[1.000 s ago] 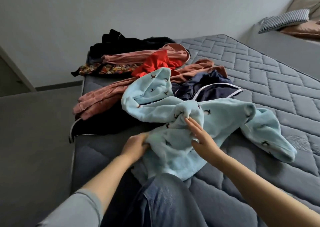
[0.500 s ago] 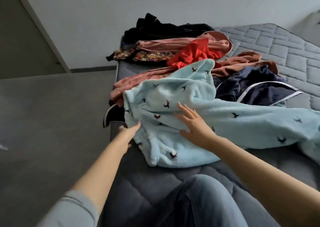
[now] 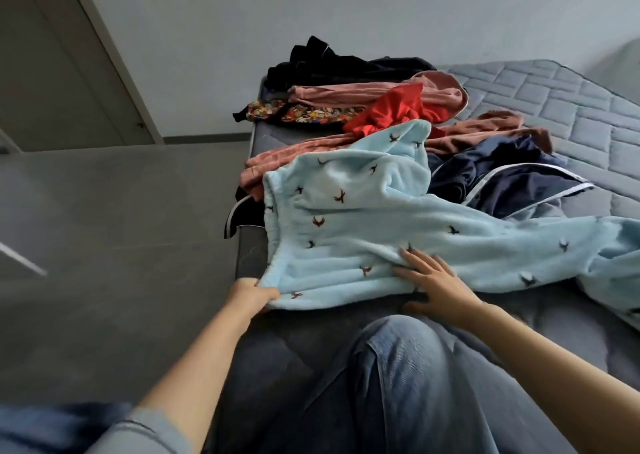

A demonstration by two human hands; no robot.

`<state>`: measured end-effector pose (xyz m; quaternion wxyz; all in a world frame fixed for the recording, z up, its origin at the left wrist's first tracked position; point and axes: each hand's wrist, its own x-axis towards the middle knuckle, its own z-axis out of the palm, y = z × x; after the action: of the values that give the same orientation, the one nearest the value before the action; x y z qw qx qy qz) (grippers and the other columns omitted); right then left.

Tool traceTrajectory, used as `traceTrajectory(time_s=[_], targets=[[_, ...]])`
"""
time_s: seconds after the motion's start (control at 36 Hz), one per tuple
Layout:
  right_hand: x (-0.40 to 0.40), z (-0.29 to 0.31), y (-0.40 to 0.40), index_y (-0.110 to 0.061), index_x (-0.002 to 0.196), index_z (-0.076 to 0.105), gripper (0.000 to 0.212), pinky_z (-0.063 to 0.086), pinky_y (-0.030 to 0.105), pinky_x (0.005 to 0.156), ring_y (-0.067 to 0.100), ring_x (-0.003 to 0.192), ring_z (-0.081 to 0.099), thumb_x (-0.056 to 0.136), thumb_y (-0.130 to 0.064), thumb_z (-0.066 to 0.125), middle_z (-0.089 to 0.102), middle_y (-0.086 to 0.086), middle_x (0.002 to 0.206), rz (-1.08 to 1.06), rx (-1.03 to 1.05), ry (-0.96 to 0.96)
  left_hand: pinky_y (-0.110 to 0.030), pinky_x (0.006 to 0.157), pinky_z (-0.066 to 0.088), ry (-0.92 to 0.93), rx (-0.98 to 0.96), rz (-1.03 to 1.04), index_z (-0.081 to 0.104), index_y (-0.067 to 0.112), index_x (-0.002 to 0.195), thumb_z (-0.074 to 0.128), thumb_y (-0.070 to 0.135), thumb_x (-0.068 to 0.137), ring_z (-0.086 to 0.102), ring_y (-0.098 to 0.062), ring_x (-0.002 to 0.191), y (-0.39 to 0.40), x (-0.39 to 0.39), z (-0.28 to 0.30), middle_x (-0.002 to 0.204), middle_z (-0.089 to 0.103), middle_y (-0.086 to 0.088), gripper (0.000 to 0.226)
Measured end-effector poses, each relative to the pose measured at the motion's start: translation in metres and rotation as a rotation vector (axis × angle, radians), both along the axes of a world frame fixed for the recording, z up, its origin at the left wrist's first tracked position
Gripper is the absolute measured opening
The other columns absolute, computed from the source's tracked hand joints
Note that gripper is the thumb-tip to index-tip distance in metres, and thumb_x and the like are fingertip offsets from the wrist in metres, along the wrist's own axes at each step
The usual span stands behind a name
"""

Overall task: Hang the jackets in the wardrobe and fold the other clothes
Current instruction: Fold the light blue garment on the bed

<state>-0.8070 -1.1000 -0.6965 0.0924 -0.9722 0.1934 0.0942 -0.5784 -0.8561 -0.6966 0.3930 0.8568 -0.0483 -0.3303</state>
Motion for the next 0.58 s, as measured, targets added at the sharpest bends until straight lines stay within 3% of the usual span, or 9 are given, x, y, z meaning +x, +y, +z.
traceTrajectory(time_s=[0.08, 0.17, 0.25, 0.33, 0.36, 0.42, 0.47, 0.5, 0.58], targets=[[-0.006, -0.002, 0.007, -0.04, 0.15, 0.018, 0.07, -0.003, 0.04, 0.119, 0.019, 0.149, -0.004, 0.091, -0.048, 0.056, -0.004, -0.004, 0.162, -0.038, -0.022, 0.038, -0.025, 0.059, 0.036, -0.052, 0.194, -0.052, 0.059, 0.001, 0.079, 0.073, 0.002, 0.072, 0.052, -0.02, 0.073, 0.028, 0.001, 0.006, 0.084, 0.057, -0.012, 0.015], [-0.012, -0.01, 0.015, -0.041, 0.151, 0.012, 0.068, 0.0, 0.042, 0.118, 0.018, 0.149, 0.001, 0.094, -0.053, 0.047, -0.003, -0.005, 0.162, -0.044, -0.064, 0.082, -0.023, 0.063, 0.037, -0.06, 0.34, -0.163, 0.061, 0.001, 0.093, 0.076, 0.008, 0.073, 0.054, -0.02, 0.083, 0.036, -0.008, 0.009, 0.093, 0.056, -0.009, 0.026], [-0.016, -0.014, 0.022, -0.038, 0.148, 0.028, 0.054, 0.007, 0.04, 0.118, 0.016, 0.147, 0.011, 0.097, -0.045, 0.045, 0.014, -0.007, 0.16, -0.067, -0.078, 0.021, -0.024, 0.073, 0.042, -0.011, 0.263, -0.159, 0.059, 0.0, 0.113, 0.074, 0.008, 0.075, 0.057, -0.023, 0.098, 0.031, -0.012, 0.005, 0.109, 0.059, -0.01, 0.041], [-0.016, -0.013, 0.024, -0.029, 0.129, 0.06, 0.033, 0.017, 0.037, 0.116, 0.021, 0.141, 0.028, 0.097, -0.03, 0.053, 0.034, -0.002, 0.153, -0.098, -0.058, -0.199, -0.032, 0.097, 0.046, 0.143, -0.005, -0.044, 0.055, 0.003, 0.124, 0.077, 0.022, 0.08, 0.058, -0.025, 0.112, 0.024, -0.018, 0.0, 0.121, 0.061, -0.01, 0.053], [-0.016, -0.012, 0.024, -0.024, 0.121, 0.067, 0.028, 0.021, 0.037, 0.114, 0.023, 0.139, 0.033, 0.095, -0.024, 0.056, 0.04, 0.001, 0.15, -0.096, -0.057, -0.272, -0.034, 0.096, 0.047, 0.13, -0.085, 0.001, 0.058, 0.001, 0.121, 0.076, 0.024, 0.082, 0.06, -0.026, 0.109, 0.023, -0.019, -0.001, 0.117, 0.064, -0.012, 0.049], [-0.016, -0.009, 0.023, -0.015, 0.106, 0.073, 0.019, 0.029, 0.039, 0.108, 0.027, 0.131, 0.042, 0.092, -0.015, 0.06, 0.05, 0.003, 0.141, -0.09, -0.018, -0.385, -0.032, 0.077, 0.049, -0.007, -0.182, 0.113, 0.064, 0.0, 0.106, 0.071, 0.019, 0.085, 0.062, -0.027, 0.09, 0.023, -0.019, 0.0, 0.097, 0.067, -0.011, 0.029], [-0.015, -0.005, 0.022, -0.01, 0.099, 0.073, 0.014, 0.037, 0.041, 0.101, 0.03, 0.123, 0.05, 0.092, -0.012, 0.06, 0.057, 0.005, 0.132, -0.05, 0.006, -0.43, -0.028, 0.058, 0.04, -0.233, -0.129, 0.215, 0.06, 0.008, 0.083, 0.068, 0.017, 0.085, 0.056, -0.024, 0.07, 0.029, -0.014, 0.001, 0.075, 0.06, -0.004, 0.012], [-0.013, -0.003, 0.023, -0.007, 0.098, 0.072, 0.014, 0.041, 0.041, 0.097, 0.03, 0.117, 0.054, 0.093, -0.013, 0.059, 0.061, 0.007, 0.126, -0.022, 0.023, -0.424, -0.027, 0.051, 0.035, -0.338, -0.081, 0.252, 0.055, 0.012, 0.074, 0.067, 0.017, 0.084, 0.052, -0.02, 0.062, 0.034, -0.01, 0.001, 0.068, 0.056, -0.001, 0.017], [-0.007, -0.002, 0.027, -0.006, 0.105, 0.068, 0.019, 0.042, 0.035, 0.092, 0.027, 0.108, 0.059, 0.097, -0.015, 0.053, 0.067, 0.006, 0.112, 0.052, 0.102, -0.257, -0.03, 0.051, 0.035, -0.415, 0.058, 0.225, 0.053, 0.01, 0.076, 0.065, 0.015, 0.083, 0.052, -0.022, 0.062, 0.045, -0.007, 0.0, 0.075, 0.06, -0.005, 0.015]])
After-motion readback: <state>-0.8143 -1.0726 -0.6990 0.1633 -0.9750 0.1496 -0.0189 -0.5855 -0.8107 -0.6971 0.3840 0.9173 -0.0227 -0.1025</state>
